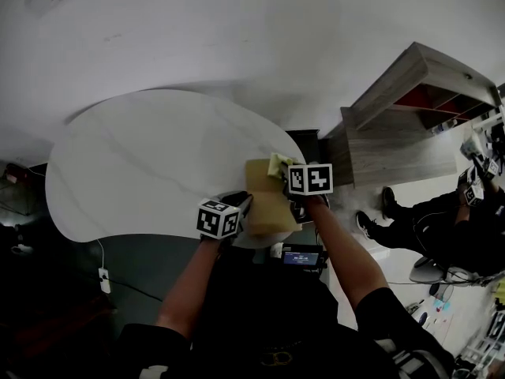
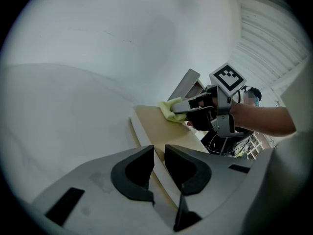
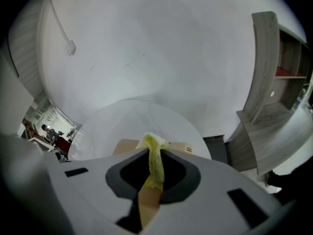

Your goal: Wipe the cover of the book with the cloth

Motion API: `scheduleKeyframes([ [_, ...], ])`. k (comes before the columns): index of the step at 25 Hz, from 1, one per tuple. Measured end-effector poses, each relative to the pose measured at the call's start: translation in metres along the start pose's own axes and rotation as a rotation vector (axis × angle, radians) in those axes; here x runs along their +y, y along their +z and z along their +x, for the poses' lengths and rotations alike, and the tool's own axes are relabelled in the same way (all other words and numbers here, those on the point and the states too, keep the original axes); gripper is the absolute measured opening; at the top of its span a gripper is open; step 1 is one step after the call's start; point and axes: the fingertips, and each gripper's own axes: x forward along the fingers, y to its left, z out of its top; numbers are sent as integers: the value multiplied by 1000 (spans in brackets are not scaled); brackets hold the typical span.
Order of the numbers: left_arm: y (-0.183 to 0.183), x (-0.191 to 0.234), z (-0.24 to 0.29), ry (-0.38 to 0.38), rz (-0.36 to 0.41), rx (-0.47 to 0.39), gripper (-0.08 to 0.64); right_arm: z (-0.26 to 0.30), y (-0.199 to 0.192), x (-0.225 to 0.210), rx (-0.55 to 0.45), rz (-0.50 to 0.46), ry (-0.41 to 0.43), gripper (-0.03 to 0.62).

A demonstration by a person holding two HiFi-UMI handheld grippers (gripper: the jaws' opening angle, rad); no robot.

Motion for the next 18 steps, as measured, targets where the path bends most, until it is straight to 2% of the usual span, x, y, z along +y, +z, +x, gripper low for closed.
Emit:
scheduleKeyframes([
  [18, 0, -1, -1, 10, 4, -5, 69, -30, -12, -53, -20, 59, -81, 87],
])
